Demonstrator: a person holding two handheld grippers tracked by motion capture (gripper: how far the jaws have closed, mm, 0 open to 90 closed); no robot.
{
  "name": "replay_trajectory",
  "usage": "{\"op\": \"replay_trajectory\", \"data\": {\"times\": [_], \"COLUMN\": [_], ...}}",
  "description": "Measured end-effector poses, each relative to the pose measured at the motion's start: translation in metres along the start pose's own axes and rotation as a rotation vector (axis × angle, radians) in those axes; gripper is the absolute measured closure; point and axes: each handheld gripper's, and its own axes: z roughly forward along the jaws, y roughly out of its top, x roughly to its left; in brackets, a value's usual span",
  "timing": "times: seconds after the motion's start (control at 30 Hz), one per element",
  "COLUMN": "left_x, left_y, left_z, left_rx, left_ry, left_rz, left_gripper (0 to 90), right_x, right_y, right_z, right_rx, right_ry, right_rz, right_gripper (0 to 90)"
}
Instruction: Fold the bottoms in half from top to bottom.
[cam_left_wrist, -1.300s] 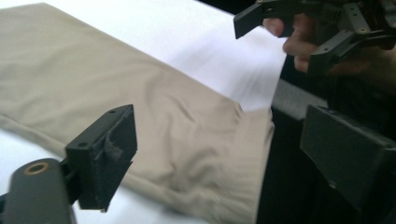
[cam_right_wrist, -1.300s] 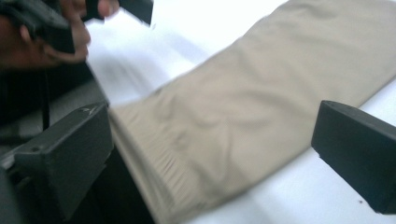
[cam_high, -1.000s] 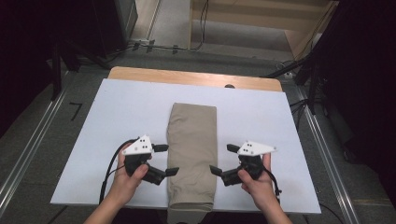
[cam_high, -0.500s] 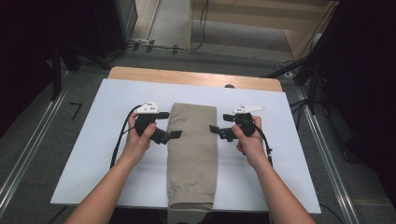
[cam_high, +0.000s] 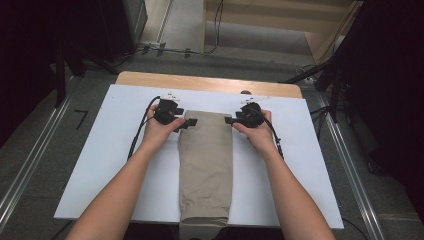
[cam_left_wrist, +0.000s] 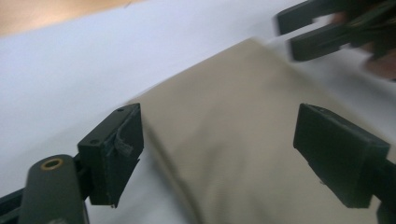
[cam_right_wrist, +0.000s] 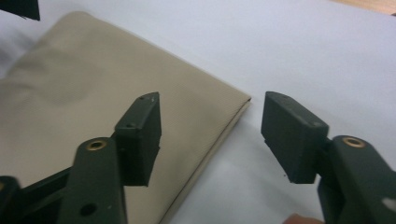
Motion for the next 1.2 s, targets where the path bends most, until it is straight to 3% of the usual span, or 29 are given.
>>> {"op": "replay_trajectory", "data": {"times": [0.03,0.1,0.2,0.33,0.47,0.53,0.63,0.73,0.8,0.93,1.1,1.2], "left_x": [0.003,0.007,0.012,0.014,0.013,0.012,0.011,0.008,0.005,0.006,0.013,0.015], "left_y": [-0.001,-0.001,0.0,0.004,0.006,0.005,0.006,0.011,0.017,0.041,0.078,0.103], "left_z": [0.004,0.01,0.014,0.018,0.023,0.024,0.024,0.023,0.021,0.01,-0.007,-0.017], "left_rx": [0.011,0.039,0.034,0.039,0.041,0.04,0.054,0.075,0.08,0.012,-0.062,-0.095], "left_ry": [0.008,0.037,0.056,0.047,0.071,0.057,0.031,0.043,0.052,0.055,0.06,0.091], "left_rz": [-0.002,-0.003,-0.018,-0.009,-0.002,-0.008,-0.025,0.019,0.05,0.037,0.02,0.041], "left_gripper": [27.3,27.5,32.3,42.5,52.7,63.5,77.7,86.4,87.4,87.7,87.7,87.7], "right_x": [-0.001,-0.003,-0.005,-0.009,-0.008,-0.005,-0.002,0.005,0.006,0.002,-0.002,-0.001], "right_y": [0.002,0.003,0.002,0.002,0.001,0.001,0.001,0.005,0.009,0.028,0.063,0.087], "right_z": [0.004,0.011,0.018,0.02,0.02,0.021,0.021,0.02,0.018,0.007,-0.013,-0.025], "right_rx": [0.013,0.03,0.049,0.024,0.028,0.035,0.049,0.062,0.056,0.019,-0.071,-0.13], "right_ry": [-0.002,-0.006,-0.025,-0.012,-0.015,-0.012,0.02,0.0,-0.005,-0.015,-0.043,-0.055], "right_rz": [-0.002,-0.002,-0.014,0.0,-0.033,-0.05,-0.05,-0.08,-0.101,-0.086,-0.082,-0.087], "right_gripper": [38.9,39.6,43.1,54.4,60.4,65.8,81.0,86.0,86.7,87.0,87.0,87.0]}}
